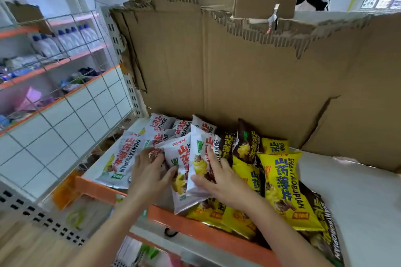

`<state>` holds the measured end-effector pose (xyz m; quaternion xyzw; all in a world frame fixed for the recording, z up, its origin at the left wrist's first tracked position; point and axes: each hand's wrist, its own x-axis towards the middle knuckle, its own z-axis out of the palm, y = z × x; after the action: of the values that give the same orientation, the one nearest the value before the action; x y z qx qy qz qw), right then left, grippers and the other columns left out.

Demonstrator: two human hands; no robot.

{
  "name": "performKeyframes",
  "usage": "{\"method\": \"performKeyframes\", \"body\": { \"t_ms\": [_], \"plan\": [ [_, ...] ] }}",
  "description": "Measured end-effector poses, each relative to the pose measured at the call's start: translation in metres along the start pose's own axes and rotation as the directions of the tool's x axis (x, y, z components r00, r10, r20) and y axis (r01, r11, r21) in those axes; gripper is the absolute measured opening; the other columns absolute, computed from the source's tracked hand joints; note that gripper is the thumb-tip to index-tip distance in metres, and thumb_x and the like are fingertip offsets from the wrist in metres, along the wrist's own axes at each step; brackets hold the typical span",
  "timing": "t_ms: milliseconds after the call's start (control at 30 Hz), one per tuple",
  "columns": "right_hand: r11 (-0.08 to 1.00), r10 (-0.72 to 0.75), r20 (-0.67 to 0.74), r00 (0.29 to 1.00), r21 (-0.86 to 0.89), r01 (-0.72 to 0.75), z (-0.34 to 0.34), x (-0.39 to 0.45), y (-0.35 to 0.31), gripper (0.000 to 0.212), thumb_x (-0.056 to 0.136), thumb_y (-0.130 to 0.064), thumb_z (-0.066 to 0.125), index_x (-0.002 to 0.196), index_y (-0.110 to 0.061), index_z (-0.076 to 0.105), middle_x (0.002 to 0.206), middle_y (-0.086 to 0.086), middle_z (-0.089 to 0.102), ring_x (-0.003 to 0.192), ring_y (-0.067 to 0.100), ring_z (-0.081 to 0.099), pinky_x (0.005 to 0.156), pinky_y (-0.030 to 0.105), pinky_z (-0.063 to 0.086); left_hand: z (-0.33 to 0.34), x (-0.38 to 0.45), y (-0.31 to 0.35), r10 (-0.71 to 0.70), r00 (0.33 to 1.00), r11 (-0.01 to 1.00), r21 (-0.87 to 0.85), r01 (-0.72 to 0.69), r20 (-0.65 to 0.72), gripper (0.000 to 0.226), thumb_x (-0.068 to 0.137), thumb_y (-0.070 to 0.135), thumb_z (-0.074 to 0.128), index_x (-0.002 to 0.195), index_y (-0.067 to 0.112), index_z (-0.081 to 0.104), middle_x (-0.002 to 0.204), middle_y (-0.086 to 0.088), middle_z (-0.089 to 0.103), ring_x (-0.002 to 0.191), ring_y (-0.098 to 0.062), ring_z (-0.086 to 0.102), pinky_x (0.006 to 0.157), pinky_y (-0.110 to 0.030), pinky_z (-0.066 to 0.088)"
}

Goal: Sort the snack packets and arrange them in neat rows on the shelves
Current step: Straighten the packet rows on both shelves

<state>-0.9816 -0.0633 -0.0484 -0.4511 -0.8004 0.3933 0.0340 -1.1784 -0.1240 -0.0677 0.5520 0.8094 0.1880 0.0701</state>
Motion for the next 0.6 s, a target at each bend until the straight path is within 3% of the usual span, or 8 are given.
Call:
{"method": "performKeyframes", "body": {
  "t_ms": [67, 167, 300, 400, 467, 533, 600],
  "plan": [
    [0.997, -0.048, 0.02, 0.999, 0.057, 0.046, -0.006, -0.002, 0.005, 0.08, 0.079, -0.077, 0.022, 0.142, -0.046, -0.014, 0.158, -0.001, -0.001, 0.146, 0.019, 0.004, 0.116, 0.039, 0.012, 0.0, -0.007, 0.008, 0.017, 0.993, 0.991, -0.129, -0.032, -0.116, 0.056, 0.082, 0.048, 0.055, 0.121, 0.01, 0.045, 0.139, -0.014, 0.027, 0.133, -0.031, 0.022, 0.107, -0.045, 0.027],
    [0.987, -0.098, -0.093, 0.991, 0.118, 0.109, -0.016, -0.013, 0.008, 0.057, 0.096, -0.054, 0.023, 0.148, -0.039, 0.006, 0.155, -0.014, 0.014, 0.143, 0.006, 0.013, 0.109, 0.02, 0.012, -0.008, -0.015, 0.031, 0.167, 0.932, 0.93, -0.262, -0.257, -0.323, 0.055, 0.082, 0.036, 0.053, 0.129, 0.012, 0.037, 0.138, -0.008, 0.023, 0.133, -0.02, 0.021, 0.104, -0.038, 0.028],
    [0.984, -0.153, -0.38, 0.912, -0.142, 0.106, -0.033, -0.036, 0.017, 0.038, 0.099, -0.029, 0.037, 0.137, -0.026, 0.042, 0.144, -0.011, 0.036, 0.133, 0.005, 0.03, 0.105, 0.017, 0.021, -0.02, -0.016, 0.073, 0.367, 0.853, 0.838, -0.265, -0.476, -0.371, 0.042, 0.084, 0.037, 0.048, 0.12, 0.017, 0.046, 0.133, -0.007, 0.034, 0.123, -0.012, 0.033, 0.096, -0.019, 0.029],
    [0.949, -0.063, -0.528, 0.847, -0.294, -0.112, -0.049, -0.048, 0.033, 0.04, 0.094, -0.039, 0.045, 0.133, -0.03, 0.045, 0.144, -0.009, 0.035, 0.133, 0.012, 0.027, 0.108, 0.031, 0.023, -0.015, -0.017, 0.103, 0.514, 0.82, 0.74, -0.354, -0.572, -0.253, 0.035, 0.087, 0.034, 0.045, 0.116, 0.016, 0.05, 0.128, -0.001, 0.04, 0.113, -0.002, 0.037, 0.089, -0.008, 0.031],
    [0.883, 0.091, -0.535, 0.84, -0.346, -0.316, -0.055, -0.057, 0.045, 0.056, 0.088, -0.054, 0.046, 0.139, -0.033, 0.035, 0.15, -0.004, 0.022, 0.136, 0.02, 0.019, 0.108, 0.039, 0.024, -0.004, -0.019, 0.121, 0.601, 0.79, 0.714, -0.364, -0.598, -0.119, 0.039, 0.088, 0.033, 0.047, 0.123, 0.015, 0.047, 0.131, 0.0, 0.036, 0.119, -0.007, 0.038, 0.092, -0.009, 0.03],
    [0.849, 0.206, -0.48, 0.853, -0.346, -0.4, -0.052, -0.066, 0.059, 0.075, 0.082, -0.061, 0.051, 0.145, -0.036, 0.018, 0.154, -0.002, 0.002, 0.138, 0.027, 0.014, 0.108, 0.043, 0.026, 0.01, -0.018, 0.133, 0.624, 0.778, 0.75, -0.337, -0.569, 0.076, 0.053, 0.09, 0.037, 0.051, 0.137, 0.017, 0.034, 0.14, 0.0, 0.026, 0.127, -0.016, 0.035, 0.098, -0.016, 0.029],
    [0.886, 0.249, -0.436, 0.865, -0.259, -0.385, -0.045, -0.077, 0.073, 0.084, 0.08, -0.054, 0.058, 0.146, -0.041, 0.008, 0.153, -0.002, -0.01, 0.139, 0.029, 0.015, 0.106, 0.041, 0.03, 0.024, -0.015, 0.142, 0.548, 0.778, 0.835, -0.155, -0.527, 0.307, 0.072, 0.088, 0.049, 0.051, 0.145, 0.02, 0.018, 0.147, -0.005, 0.015, 0.132, -0.028, 0.029, 0.105, -0.032, 0.029]
  ]
}}
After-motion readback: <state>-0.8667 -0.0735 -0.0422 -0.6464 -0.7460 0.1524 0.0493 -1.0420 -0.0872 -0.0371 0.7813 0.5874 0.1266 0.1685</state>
